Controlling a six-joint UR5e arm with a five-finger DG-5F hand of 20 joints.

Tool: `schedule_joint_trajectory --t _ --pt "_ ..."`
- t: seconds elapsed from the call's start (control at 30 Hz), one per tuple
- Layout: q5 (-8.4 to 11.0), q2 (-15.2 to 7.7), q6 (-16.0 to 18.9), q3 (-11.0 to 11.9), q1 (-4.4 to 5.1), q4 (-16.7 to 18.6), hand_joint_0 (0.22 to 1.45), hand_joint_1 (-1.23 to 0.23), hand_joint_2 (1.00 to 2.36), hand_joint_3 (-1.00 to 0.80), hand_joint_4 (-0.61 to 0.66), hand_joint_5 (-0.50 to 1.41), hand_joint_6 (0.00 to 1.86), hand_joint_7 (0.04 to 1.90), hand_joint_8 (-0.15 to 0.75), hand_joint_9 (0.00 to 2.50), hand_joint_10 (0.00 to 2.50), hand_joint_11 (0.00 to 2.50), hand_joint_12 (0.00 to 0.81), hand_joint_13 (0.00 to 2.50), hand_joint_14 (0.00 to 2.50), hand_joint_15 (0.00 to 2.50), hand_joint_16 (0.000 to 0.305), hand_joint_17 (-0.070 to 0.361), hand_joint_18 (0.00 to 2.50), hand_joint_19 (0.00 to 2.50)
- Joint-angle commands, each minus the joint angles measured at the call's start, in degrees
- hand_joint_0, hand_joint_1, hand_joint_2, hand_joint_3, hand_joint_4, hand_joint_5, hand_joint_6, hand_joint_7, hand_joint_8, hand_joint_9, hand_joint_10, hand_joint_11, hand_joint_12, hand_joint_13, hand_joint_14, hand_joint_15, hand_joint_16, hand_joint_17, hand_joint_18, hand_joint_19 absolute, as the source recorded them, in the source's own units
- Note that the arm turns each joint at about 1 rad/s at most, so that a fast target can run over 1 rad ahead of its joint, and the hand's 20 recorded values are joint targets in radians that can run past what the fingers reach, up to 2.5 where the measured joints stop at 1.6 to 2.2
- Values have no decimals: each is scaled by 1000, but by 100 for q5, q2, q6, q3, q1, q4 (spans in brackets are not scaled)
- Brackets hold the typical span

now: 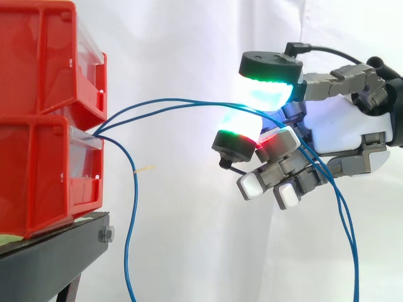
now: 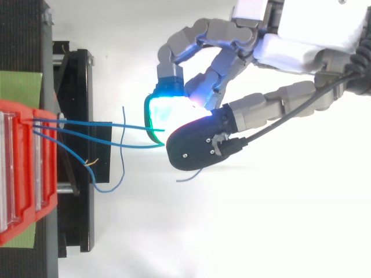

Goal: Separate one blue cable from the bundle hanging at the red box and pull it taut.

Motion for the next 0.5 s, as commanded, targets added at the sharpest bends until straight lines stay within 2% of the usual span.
schedule_joint_trajectory --t 0.0,0.07,0.1,0.13,0.17,0.23,0.3,0.47 --pt "43 1 -5 2 19 0 625 -755 1023 -41 83 -159 918 1358 415 1101 22 1171 416 851 18 536 57 128 973 575" --pt "87 1 -5 2 27 0 627 -757 1022 -22 45 -155 917 1358 411 1109 22 1170 416 855 20 528 57 129 978 571" --pt "123 1 -5 -6 27 0 628 -760 1021 -18 14 -153 915 1366 397 1057 22 1066 409 813 18 467 57 128 969 546" --pt "140 1 -5 2 36 0 629 -767 1018 -12 -4 -150 911 1363 387 968 21 835 398 755 13 381 56 126 959 513" --pt "149 1 -13 2 45 0 631 -772 1018 -14 -11 -148 908 1366 381 930 17 733 396 741 12 348 55 124 948 496" --pt "219 1 22 -6 62 0 638 -795 1012 -20 -40 -142 897 1385 338 634 9 253 372 603 8 214 54 121 901 431" --pt "263 -8 48 2 80 0 638 -797 1012 -25 -47 -142 894 1374 315 507 2 80 368 573 7 166 53 119 859 402" --pt "377 1 118 -6 124 0 637 -803 1012 -28 -37 -144 887 1387 261 342 0 0 351 486 3 105 51 115 805 377"
